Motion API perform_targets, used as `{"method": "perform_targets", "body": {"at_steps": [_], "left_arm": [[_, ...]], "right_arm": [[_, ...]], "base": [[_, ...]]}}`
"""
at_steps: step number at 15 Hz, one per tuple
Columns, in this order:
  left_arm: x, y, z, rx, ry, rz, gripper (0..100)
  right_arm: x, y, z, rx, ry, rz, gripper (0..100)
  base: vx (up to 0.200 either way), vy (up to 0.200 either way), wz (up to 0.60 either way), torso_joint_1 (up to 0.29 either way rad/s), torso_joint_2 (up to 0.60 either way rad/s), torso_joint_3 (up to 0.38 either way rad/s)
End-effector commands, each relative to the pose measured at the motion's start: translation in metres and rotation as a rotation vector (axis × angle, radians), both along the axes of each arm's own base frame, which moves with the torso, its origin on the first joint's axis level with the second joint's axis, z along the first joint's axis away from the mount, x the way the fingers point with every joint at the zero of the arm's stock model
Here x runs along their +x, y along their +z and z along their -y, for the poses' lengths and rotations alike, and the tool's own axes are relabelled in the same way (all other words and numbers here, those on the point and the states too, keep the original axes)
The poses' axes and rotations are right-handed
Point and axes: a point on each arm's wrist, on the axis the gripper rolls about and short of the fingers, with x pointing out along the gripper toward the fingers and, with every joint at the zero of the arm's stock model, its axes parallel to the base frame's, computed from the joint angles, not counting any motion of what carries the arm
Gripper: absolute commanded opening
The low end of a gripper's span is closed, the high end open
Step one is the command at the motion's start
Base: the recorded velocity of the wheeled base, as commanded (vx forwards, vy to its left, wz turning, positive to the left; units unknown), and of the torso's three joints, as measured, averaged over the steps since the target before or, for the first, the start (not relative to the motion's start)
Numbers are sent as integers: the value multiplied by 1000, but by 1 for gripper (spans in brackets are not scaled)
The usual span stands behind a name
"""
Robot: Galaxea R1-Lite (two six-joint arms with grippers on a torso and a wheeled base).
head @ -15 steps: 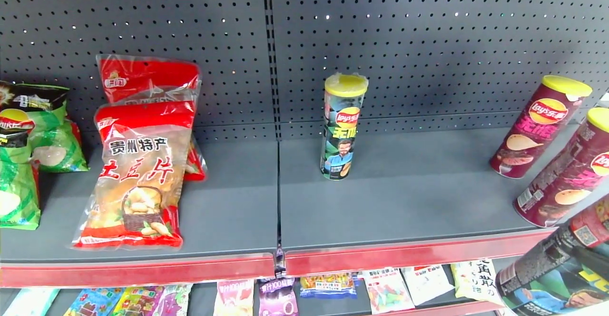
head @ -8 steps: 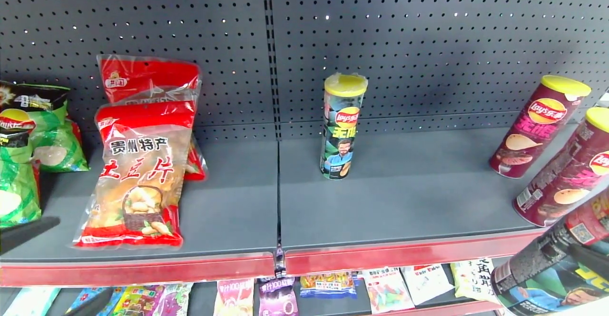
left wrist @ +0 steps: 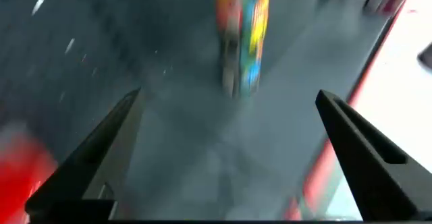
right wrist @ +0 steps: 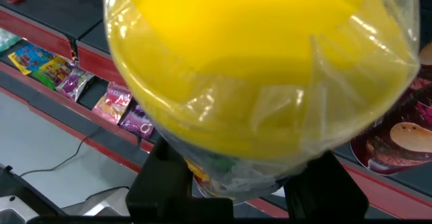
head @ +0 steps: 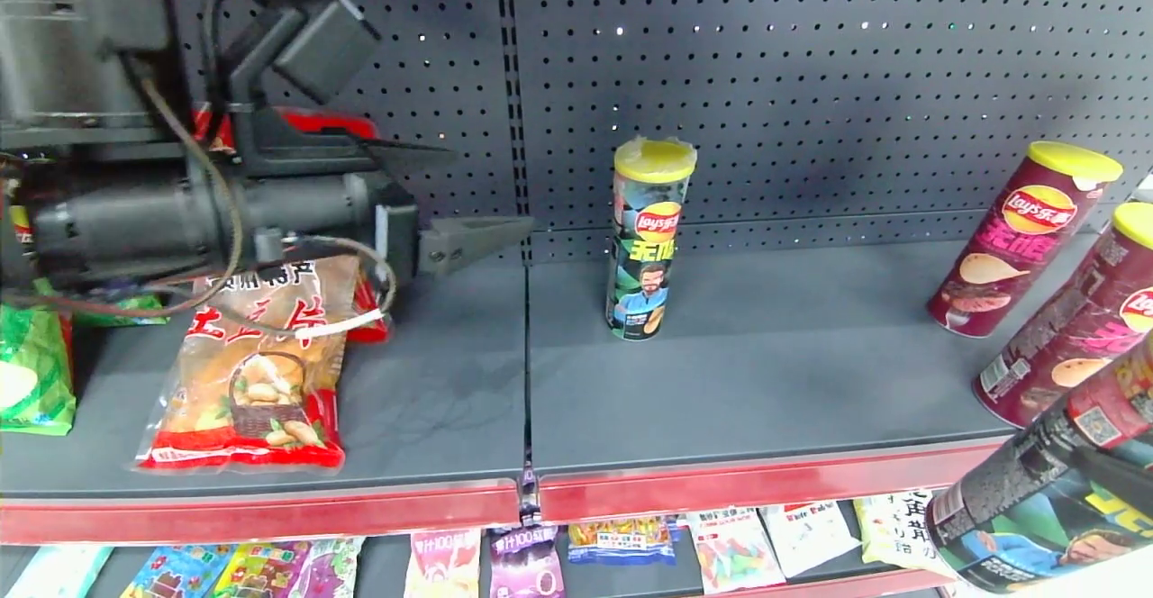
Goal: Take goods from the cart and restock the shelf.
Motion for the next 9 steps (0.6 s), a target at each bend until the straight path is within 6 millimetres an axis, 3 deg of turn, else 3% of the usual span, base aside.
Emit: {"method": "perform_targets", "body": {"at_steps": [1,9], "left_arm": [[48,-26,44,22,-90,-61,100],[97,-46,78,38,-118,-24,100]], "right_arm": [[0,0,0,1,0,-1,0],[-2,-2,0,2,-3,-2,0]], "base": [[0,0,0,0,0,0],[0,0,0,0,0,0]]}}
